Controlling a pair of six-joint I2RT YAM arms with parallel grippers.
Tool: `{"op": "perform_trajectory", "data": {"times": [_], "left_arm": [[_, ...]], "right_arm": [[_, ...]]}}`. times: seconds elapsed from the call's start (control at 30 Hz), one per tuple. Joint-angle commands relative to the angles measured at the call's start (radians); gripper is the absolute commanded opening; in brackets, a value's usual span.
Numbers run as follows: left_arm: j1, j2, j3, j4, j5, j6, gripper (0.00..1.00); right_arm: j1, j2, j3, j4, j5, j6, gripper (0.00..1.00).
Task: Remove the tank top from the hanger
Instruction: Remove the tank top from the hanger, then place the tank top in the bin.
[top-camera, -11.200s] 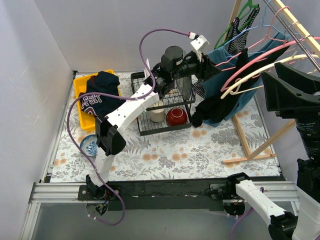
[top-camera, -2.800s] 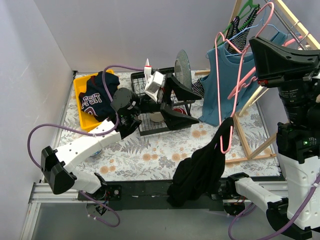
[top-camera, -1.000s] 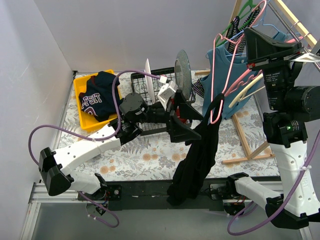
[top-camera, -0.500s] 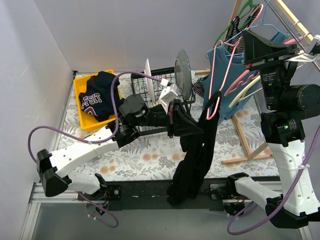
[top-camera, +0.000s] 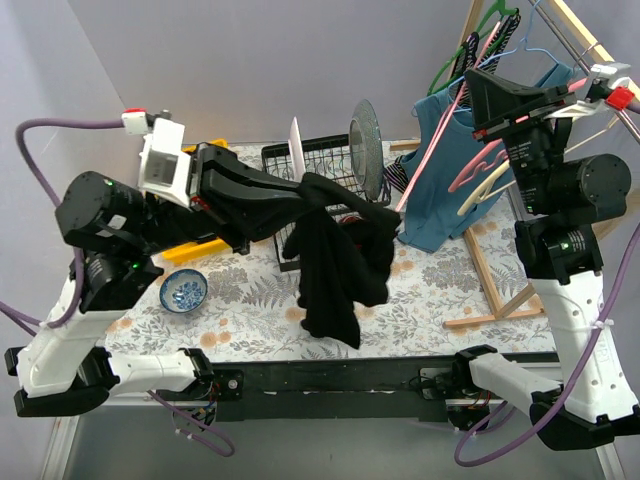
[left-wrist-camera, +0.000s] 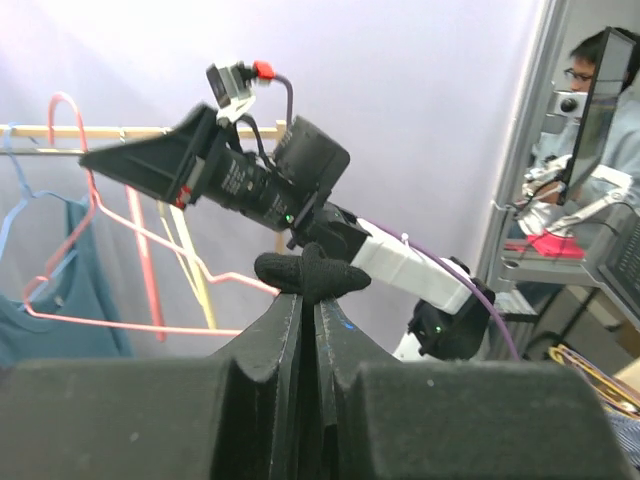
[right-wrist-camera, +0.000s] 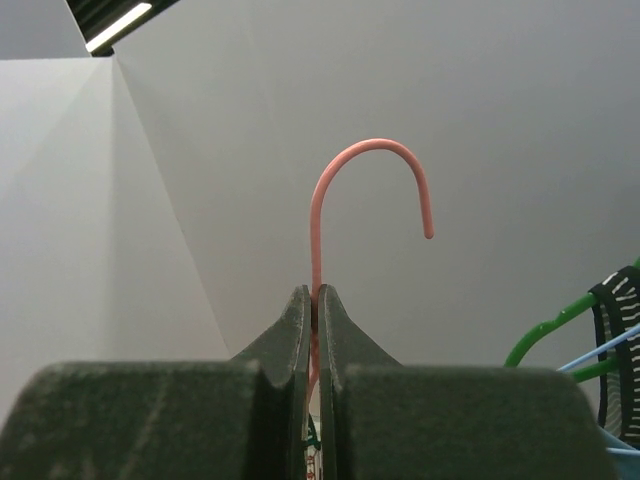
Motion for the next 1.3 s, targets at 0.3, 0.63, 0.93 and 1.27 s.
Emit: {"op": "perform_trajectory", "data": {"times": [0.3, 0.63, 0.93, 1.27], "left_arm": [[-0.006, 0.02, 0.246, -0.222, -0.414, 0.281, 0.0], [0.028, 0.227, 0.183, 0.186, -1.3, 0.911, 0.0], [0.198, 0.267, 0.286, 0.358, -1.249, 0.976, 0.0], [0.363, 0.509, 0.485, 0.751, -1.266, 1.438, 0.0]], "right_arm": [[0.003, 0.044, 0.065, -0.007, 0.03, -0.048, 0.01], [0.003, -0.017, 0.059, 0.01, 0.023, -0.046, 0.01], [0.003, -0.034, 0.076, 0.007, 0.004, -0.037, 0.01], [0.003, -0.02, 0.063, 0.021, -0.002, -0.028, 0.01]]}}
